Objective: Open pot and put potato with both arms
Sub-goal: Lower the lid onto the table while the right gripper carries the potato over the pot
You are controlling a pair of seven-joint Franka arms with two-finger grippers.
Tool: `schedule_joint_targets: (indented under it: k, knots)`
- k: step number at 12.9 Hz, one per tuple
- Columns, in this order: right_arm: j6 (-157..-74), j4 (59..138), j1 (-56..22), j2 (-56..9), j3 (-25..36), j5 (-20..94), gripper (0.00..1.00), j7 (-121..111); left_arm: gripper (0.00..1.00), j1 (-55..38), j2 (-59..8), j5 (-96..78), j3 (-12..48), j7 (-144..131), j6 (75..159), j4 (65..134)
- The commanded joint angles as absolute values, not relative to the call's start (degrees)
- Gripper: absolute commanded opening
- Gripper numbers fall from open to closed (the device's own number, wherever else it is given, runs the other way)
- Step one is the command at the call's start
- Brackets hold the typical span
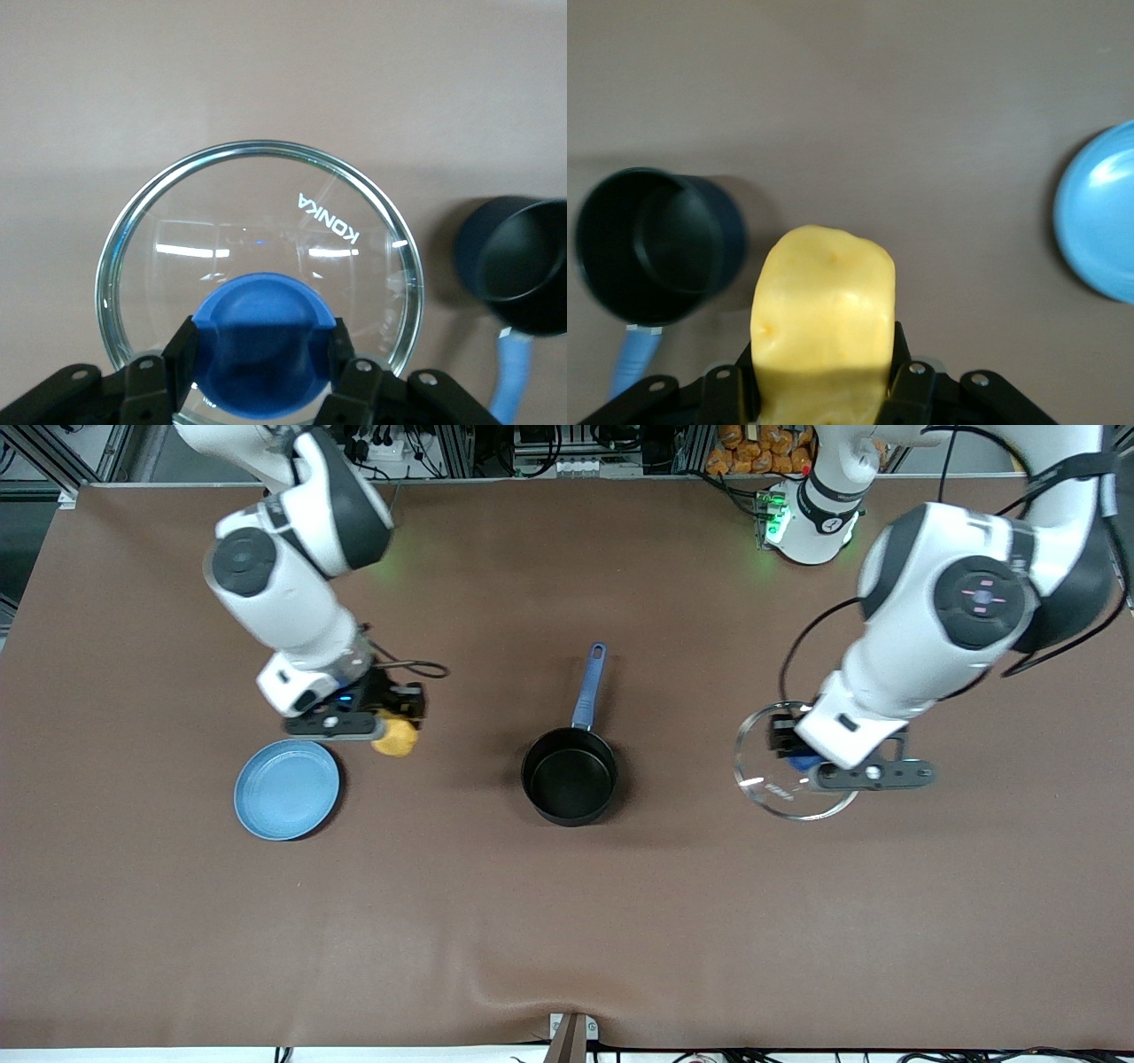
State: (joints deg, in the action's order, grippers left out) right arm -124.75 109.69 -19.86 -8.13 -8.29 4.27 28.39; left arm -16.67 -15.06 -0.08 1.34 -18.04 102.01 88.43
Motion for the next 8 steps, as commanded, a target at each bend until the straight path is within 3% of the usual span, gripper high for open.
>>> schedule_joint_targets:
  k: [1, 5, 8]
  knots:
    - [-123.8, 99.8, -24.4, -16.4, -8.0, 1.2, 0.0, 30.9, 0.0, -12.0, -10.8, -1.1, 1.8, -12.3, 103.2, 95.9]
    - [-124.0, 87.7, -33.1, -29.1, -6.8, -5.2, 0.0, 31.1, 0.0, -5.1, -10.7, -1.1, 1.9, -7.6, 108.7, 104.4]
    - [-124.4, 81.8, -38.8, -36.5, -3.4, -7.9, 0.0, 31.5, 0.0, -1.6, -11.3, -1.1, 1.8, -3.1, 120.4, 113.5]
